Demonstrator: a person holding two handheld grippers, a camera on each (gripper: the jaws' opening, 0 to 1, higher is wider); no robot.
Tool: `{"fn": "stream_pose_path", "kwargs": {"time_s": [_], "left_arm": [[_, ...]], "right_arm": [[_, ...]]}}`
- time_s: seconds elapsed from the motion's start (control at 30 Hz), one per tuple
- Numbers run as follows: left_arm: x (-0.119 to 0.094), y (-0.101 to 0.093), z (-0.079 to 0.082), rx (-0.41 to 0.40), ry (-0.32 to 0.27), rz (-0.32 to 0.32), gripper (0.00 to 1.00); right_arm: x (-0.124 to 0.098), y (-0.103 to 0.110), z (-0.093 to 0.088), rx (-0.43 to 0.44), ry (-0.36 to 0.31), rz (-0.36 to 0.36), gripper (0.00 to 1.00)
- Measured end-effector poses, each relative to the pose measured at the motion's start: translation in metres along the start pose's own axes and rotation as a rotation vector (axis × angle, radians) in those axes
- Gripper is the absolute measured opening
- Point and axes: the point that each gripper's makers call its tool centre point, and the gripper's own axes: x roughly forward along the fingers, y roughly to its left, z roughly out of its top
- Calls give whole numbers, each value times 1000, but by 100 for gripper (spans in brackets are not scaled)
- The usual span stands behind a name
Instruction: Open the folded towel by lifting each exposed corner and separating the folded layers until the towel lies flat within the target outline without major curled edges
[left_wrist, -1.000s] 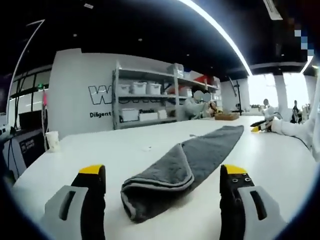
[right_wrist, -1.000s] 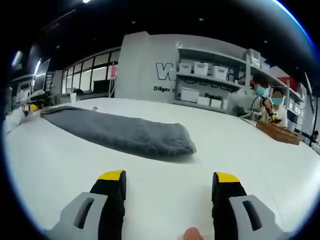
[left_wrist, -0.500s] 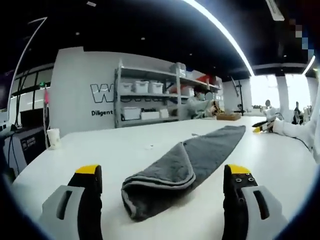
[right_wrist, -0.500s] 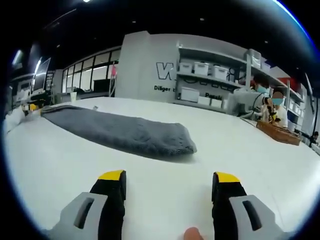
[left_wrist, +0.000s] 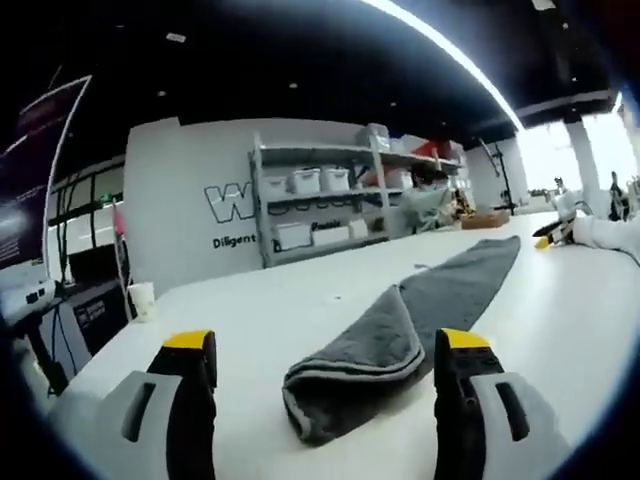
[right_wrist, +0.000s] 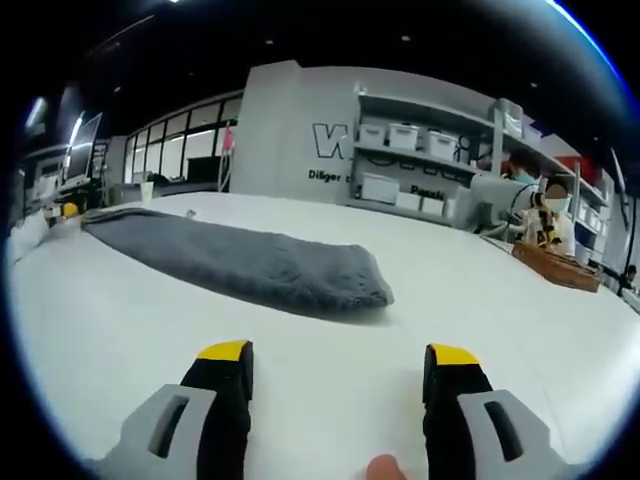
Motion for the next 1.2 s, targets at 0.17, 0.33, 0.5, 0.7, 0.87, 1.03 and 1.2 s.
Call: {"fn": "stream_pose_path", "kwargs": {"time_s": [0.17, 0.33, 0.5, 0.7, 0.87, 1.03, 1.2], "left_arm": [[2, -1, -4, 95, 38, 27, 78], [4, -4, -13, 213, 112, 46, 71], [6, -17, -12, 311, 129, 25, 67], [8, -35, -15, 481, 166, -16, 58], [10, -57, -31, 570, 233, -123, 38], [11, -69, -38, 618, 262, -176, 22], [10, -68, -38, 635, 269, -179, 19]], "right_arm": [[0, 0, 0, 0, 0, -1, 68], [0, 0, 0, 0, 0, -1, 68], [0, 0, 0, 0, -1, -1, 68], [0, 0, 0, 0, -1, 0, 68], [0, 0, 0, -1, -1, -1, 67], [0, 1, 0, -1, -1, -1, 67], [-1, 2, 0, -1, -1, 1, 67]]}}
